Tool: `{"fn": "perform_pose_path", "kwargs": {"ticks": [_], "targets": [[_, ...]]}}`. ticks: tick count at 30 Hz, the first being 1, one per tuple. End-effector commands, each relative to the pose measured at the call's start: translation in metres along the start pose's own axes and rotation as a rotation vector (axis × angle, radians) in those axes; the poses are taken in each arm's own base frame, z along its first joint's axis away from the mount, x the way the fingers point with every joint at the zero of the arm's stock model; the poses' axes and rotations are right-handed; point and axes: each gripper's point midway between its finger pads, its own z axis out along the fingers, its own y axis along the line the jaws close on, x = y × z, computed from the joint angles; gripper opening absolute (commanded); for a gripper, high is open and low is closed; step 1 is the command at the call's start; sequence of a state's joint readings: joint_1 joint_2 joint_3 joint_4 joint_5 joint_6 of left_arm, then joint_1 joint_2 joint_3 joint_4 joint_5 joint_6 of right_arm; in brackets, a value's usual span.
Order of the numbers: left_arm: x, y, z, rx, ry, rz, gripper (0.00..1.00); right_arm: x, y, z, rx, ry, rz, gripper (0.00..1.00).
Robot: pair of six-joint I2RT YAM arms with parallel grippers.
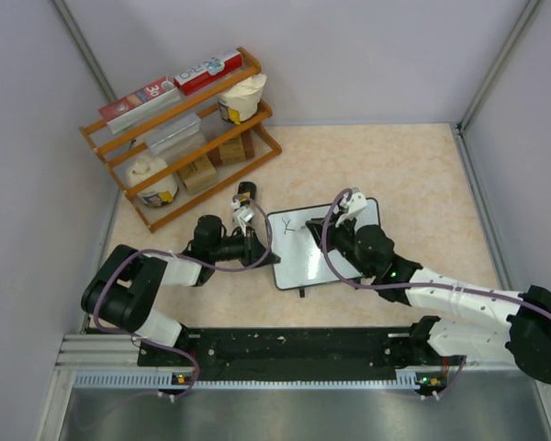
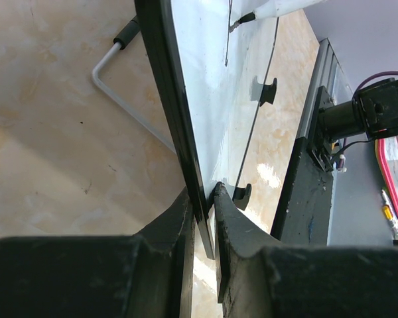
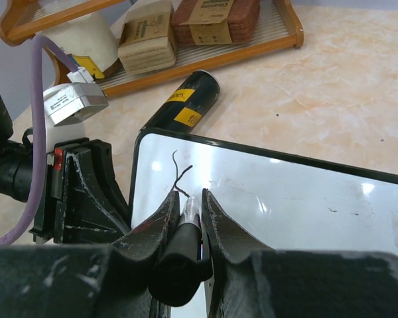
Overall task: Write a sentence on the whiteboard
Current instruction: Write on the whiteboard with the whiteboard.
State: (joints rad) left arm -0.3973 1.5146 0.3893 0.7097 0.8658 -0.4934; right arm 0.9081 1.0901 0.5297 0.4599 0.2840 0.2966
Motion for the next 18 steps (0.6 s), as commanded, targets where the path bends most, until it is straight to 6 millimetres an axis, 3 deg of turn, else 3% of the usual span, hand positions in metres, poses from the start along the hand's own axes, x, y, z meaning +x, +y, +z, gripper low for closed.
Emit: {"fn": "perform_pose_path", "kwargs": {"ticks": [1, 10, 18], "targets": [[0.017, 0.009, 0.002, -0.035, 0.050, 0.011, 0.00, -0.011, 0.001, -0.008, 0.004, -0.030, -0.003, 0.00], [0.018, 0.009, 0.002, -0.034, 0.052, 0.012, 0.00, -0.041, 0.003, -0.024, -0.009, -0.114, 0.022, 0.00], [0.018, 0.009, 0.002, -0.035, 0.051, 0.012, 0.00, -0.045, 0.000, -0.021, 0.009, -0.126, -0.012, 0.00]]}}
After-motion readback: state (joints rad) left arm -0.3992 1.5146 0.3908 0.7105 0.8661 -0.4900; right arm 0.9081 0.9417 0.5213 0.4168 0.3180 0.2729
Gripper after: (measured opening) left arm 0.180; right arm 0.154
